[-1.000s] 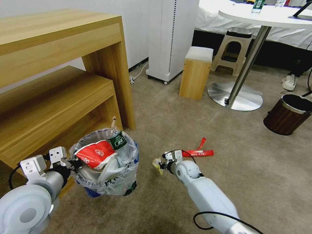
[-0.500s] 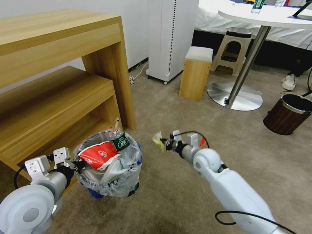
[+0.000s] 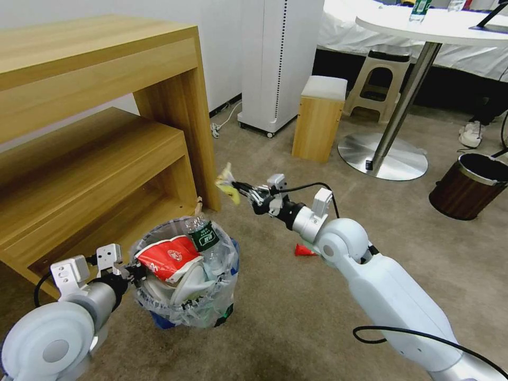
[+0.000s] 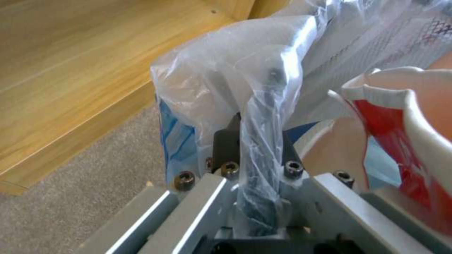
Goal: Pick up the trash bin and place the garbage on the floor into it.
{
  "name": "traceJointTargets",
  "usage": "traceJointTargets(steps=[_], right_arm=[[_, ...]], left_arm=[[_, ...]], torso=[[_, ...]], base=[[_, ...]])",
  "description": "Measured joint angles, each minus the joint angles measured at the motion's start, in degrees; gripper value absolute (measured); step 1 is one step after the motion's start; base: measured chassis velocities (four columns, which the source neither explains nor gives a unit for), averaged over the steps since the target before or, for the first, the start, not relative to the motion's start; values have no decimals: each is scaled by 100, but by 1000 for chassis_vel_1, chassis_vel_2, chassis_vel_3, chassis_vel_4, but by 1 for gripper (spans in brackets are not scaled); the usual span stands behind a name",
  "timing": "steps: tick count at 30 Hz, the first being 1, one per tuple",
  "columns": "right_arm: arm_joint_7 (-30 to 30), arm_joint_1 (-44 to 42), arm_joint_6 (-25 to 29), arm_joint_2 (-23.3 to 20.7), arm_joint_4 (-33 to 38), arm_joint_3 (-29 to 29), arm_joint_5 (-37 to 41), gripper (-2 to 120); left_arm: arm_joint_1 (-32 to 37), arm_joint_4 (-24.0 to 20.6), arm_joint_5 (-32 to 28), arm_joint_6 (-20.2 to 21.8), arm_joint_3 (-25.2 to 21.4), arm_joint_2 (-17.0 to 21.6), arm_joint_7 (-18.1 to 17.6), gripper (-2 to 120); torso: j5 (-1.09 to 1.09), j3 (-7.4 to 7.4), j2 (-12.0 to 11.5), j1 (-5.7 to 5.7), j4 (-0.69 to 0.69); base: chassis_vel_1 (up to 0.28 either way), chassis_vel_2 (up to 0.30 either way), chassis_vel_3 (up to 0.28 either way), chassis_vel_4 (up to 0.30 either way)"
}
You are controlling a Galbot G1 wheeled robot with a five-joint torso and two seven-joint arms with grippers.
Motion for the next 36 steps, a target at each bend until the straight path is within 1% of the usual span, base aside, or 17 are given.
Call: traceJointTargets(steps=[1,2,4,5,7,8,9,11,12,15,21,28,30,31,34,35,36], right_arm=[[-280,11,9,-48,78,-34,78,0],[-280,11,9,-48,78,-34,78,0],[-967,11,-19,-219,153,-48,-162,0],[-967,11,-19,-219,153,-48,-162,0],[-1541,-15,4,-331,139,-55,-402,0],[-1541,-15,4,-331,139,-55,-402,0],[-1869,-43,43,-378,91,-89,-517,0],[-2350,-65,189,-344,-57,-188,-648,0],[-2350,-65,189,-344,-57,-188,-648,0],[-2751,5,387,-130,-300,-327,-657,0],[-3103,106,438,101,-480,-517,-599,0],[-3104,129,438,222,-607,-644,-730,0],[-3023,129,437,242,-635,-642,-750,8],[-3023,129,437,242,-635,-642,-750,8],[-2974,127,429,237,-621,-584,-702,23],[-2974,127,429,237,-621,-584,-702,23],[-2991,119,423,215,-578,-548,-687,28]], left_arm=[[-5,1,1,0,-6,1,0,1],[-5,1,1,0,-6,1,0,1],[-7,10,4,0,-46,17,0,1],[-7,10,4,0,-46,17,0,1],[2,-3,5,0,-60,17,-1,1],[2,-3,5,0,-60,17,-1,1],[11,-29,8,0,-61,9,-2,1],[30,-70,21,0,-61,-2,-2,1],[30,-70,21,0,-61,-2,-2,1],[77,-135,24,0,-76,0,-2,1],[112,-191,23,0,-131,19,-2,1],[121,-250,17,0,-136,3,-2,1],[125,-255,16,0,-138,-6,-1,1],[125,-255,16,0,-138,-6,-1,1],[124,-253,16,1,-141,-10,0,1],[124,-253,16,1,-141,-10,0,1],[116,-244,17,0,-141,-10,1,1]], torso=[[0,0,0,0,0],[0,0,0,0,0],[0,0,0,0,-1],[0,0,0,0,-1],[0,0,0,0,-1],[0,0,0,0,-1],[0,0,0,0,-1],[0,0,0,0,-1],[0,0,0,0,-1],[0,0,0,0,-1],[0,0,0,0,0],[0,0,0,0,-1],[0,0,0,0,0],[0,0,0,0,0],[0,0,0,0,0],[0,0,0,0,0],[0,0,0,0,0]], base=[[0,0,0,0],[0,0,0,0],[0,0,0,0],[0,0,0,0],[0,0,0,0],[0,0,0,0],[0,0,0,0],[0,0,0,0],[0,0,0,0],[0,0,0,0],[0,0,0,0],[0,0,0,0],[0,0,0,0],[0,0,0,0],[0,0,0,0],[0,0,0,0],[0,0,0,0]])
